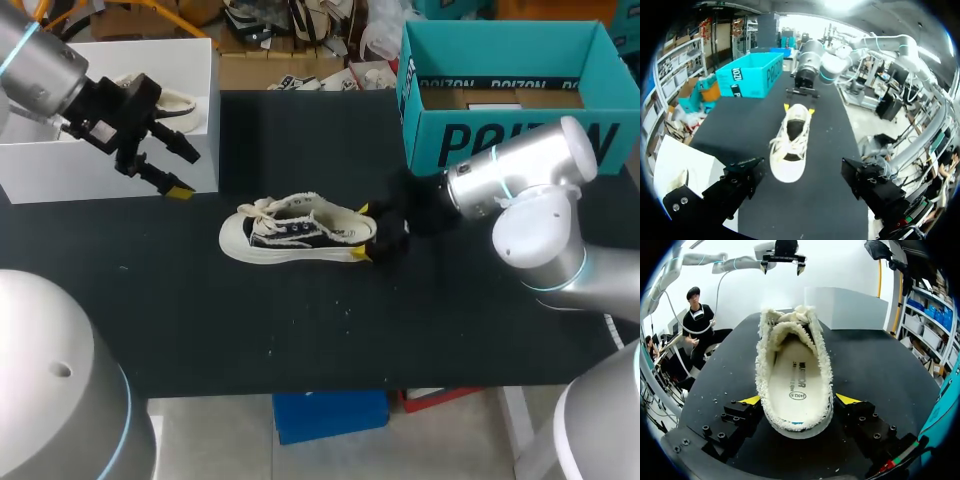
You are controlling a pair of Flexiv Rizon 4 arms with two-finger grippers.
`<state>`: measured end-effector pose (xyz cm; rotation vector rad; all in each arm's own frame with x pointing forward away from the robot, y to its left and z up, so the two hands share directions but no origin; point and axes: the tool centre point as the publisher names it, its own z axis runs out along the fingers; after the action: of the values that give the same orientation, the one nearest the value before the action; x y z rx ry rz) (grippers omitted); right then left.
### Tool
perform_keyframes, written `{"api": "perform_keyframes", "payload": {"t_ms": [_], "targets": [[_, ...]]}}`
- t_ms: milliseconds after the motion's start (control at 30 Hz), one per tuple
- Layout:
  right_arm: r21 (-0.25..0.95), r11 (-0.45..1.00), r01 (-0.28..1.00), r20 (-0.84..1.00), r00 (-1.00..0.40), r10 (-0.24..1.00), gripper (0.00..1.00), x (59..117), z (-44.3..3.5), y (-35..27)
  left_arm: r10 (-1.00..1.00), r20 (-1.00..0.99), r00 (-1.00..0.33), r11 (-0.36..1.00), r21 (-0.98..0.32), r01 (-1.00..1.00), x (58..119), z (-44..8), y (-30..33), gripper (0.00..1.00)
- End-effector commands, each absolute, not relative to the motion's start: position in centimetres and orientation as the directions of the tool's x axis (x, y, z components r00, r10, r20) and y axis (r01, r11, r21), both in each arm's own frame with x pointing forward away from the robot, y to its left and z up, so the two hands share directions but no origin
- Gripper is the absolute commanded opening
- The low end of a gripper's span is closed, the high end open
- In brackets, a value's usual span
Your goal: Take the shoe out of the shoebox, open the shoe tongue, remove and reinsert the insole, then place the shoe into the shoebox
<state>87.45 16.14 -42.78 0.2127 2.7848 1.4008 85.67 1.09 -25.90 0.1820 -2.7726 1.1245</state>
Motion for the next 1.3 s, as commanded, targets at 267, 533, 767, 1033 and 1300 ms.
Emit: {"api": "perform_keyframes", "payload": {"t_ms": [267,533,767,1033,1300], "targets": [[0.799,0.59,0.115,0.047,-0.99,0.13,0.0,87.5,-42.8,16.2,-0.266,0.253,-0.93,0.696,-0.617,-0.367,84.4,-25.6,-1.5,1.0],[0.799,0.59,0.115,0.047,-0.99,0.13,0.0,87.5,-42.8,16.2,-0.37,0.29,-0.883,0.692,-0.548,-0.47,84.9,-26.0,-2.3,1.0],[0.799,0.59,0.115,0.047,-0.99,0.13,0.0,87.5,-42.8,16.2,-0.859,0.22,-0.463,0.443,-0.136,-0.886,87.4,-27.9,-6.3,1.0],[0.799,0.59,0.115,0.047,-0.99,0.13,0.0,87.5,-42.8,16.2,-0.885,0.229,-0.406,0.39,-0.113,-0.914,87.3,-27.9,-7.2,1.0],[0.799,0.59,0.115,0.047,-0.99,0.13,0.0,87.5,-42.8,16.2,-0.885,0.229,-0.406,0.39,-0.113,-0.914,87.3,-27.9,-7.2,1.0]]}}
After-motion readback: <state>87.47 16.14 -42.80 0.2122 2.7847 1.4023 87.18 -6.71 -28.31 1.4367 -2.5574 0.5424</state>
